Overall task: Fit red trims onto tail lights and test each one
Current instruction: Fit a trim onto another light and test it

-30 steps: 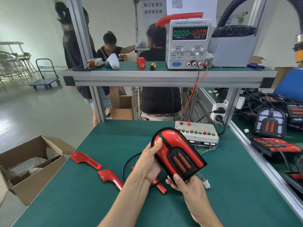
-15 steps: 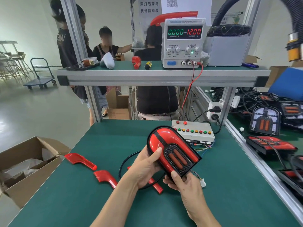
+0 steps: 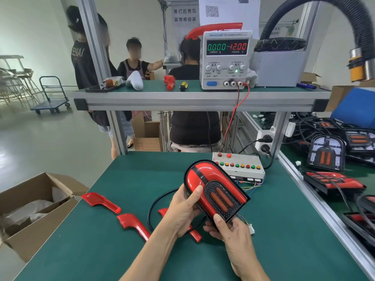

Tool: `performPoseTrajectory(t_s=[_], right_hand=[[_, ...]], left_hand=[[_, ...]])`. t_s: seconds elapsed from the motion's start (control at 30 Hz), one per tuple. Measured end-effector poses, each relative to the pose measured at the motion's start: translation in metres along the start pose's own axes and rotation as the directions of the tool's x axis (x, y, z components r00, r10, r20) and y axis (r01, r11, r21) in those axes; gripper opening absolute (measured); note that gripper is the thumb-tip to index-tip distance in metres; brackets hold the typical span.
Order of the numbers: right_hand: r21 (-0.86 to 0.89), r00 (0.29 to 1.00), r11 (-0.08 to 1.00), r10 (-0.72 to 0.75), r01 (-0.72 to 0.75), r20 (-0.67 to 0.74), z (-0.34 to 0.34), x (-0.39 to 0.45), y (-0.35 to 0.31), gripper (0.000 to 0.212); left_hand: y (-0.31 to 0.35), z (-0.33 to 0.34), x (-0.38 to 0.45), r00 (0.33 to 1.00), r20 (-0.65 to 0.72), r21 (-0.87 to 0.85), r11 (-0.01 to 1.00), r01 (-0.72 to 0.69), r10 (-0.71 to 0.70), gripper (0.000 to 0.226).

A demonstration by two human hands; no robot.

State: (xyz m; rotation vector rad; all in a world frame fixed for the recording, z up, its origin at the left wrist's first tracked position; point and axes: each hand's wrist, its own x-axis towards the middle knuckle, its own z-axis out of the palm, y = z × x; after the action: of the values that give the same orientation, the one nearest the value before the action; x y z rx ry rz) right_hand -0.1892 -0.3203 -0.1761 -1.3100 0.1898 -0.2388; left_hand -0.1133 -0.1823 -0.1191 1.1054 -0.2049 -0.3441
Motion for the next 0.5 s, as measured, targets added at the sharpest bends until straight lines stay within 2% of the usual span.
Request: performPoseTrajectory(t_s=[0.17, 0.37, 0.43, 0.5], right_hand=[[-0.009, 1.000, 1.000, -0.010, 0.010, 0.022, 0.0021, -0.0008, -0.0013, 0.021], [-0.019, 1.000, 1.000, -0.015, 0.015, -0.011, 0.0014, -0.0019, -0.0008, 0.039], [-0.018, 1.000, 1.000, -0.015, 0.015, -0.016, 0.0010, -0.0012, -0.0001, 0.038], [-0.015, 1.000, 1.000, -0.013, 0.013, -0.001, 0.0023, -0.0007, 0.0010, 0.038]], left_hand=[[-0.0074, -0.0079, -0.0041, 0.995, 0.102, -0.056, 0.998, 0.001, 0.005, 0.054], [-0.0099, -0.0030, -0.0029, 0.998, 0.042, 0.054, 0.997, -0.050, 0.048, 0.050], [-0.0080, -0.0028, -0.0009, 0.999, 0.046, 0.033, 0.999, -0.019, 0.017, 0.049], [-0.0035, -0.0029, 0.0015, 0.998, 0.029, 0.005, 0.999, 0.053, -0.053, 0.059]])
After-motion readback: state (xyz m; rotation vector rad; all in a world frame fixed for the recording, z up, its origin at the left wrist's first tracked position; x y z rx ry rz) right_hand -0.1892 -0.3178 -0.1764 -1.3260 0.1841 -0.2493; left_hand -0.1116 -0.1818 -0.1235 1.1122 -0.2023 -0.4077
